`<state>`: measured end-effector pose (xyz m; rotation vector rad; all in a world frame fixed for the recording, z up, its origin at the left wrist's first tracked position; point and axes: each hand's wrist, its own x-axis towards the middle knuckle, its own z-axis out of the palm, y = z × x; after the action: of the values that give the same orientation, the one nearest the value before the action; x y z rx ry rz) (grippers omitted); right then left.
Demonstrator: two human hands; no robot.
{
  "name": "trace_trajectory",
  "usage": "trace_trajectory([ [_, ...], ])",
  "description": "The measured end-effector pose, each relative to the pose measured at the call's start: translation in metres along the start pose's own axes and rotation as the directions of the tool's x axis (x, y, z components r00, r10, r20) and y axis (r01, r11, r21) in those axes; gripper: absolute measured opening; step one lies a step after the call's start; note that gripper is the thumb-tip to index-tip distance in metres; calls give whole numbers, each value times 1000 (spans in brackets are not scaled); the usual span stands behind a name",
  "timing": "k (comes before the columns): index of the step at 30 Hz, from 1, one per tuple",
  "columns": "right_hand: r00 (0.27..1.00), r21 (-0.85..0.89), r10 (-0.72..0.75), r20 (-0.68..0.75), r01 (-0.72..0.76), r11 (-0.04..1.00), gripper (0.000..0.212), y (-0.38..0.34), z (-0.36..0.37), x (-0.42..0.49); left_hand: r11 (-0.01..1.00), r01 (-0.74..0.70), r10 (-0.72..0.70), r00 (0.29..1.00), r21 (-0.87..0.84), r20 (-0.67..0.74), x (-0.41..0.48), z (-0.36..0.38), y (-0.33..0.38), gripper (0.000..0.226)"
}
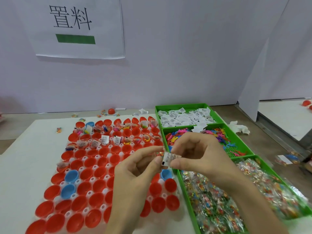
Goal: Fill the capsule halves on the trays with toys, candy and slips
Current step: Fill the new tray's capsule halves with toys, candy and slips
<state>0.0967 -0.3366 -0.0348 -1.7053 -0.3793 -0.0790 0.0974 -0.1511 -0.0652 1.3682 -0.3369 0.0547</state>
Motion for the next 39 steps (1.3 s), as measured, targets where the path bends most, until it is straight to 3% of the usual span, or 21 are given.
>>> trace_trajectory([
  [4,997,-196,31,-66,-44,980,29,3,4,2,996,-24,23,1000,88,10,-2,1,2,22],
  [8,998,-226,31,-45,-41,973,32,4,7,1,987,-43,37,998,154,42,-2,2,1,19],
  [11,999,-222,42,-22,-46,974,32,3,2,1,984,-60,58,998,170,17,-3,1,-1,30],
  [14,972,-278,15,-234,-82,957,15,12,-20,3,982,-73,86,993,172,-74,-1,-3,-4,31],
  [17,921,-545,-19,-389,-213,811,25,32,-37,5,973,-103,130,985,207,-116,1,-4,-6,30],
  [23,929,-704,240,-283,-371,606,7,59,-29,9,961,-104,135,985,258,-107,-4,3,-11,31],
  [34,867,-656,351,-354,-497,568,12,62,-26,18,967,-65,92,991,244,-101,-1,7,-13,36],
  [39,883,-703,298,-363,-470,534,13,63,-25,17,961,-78,105,990,266,-89,1,5,-12,37],
])
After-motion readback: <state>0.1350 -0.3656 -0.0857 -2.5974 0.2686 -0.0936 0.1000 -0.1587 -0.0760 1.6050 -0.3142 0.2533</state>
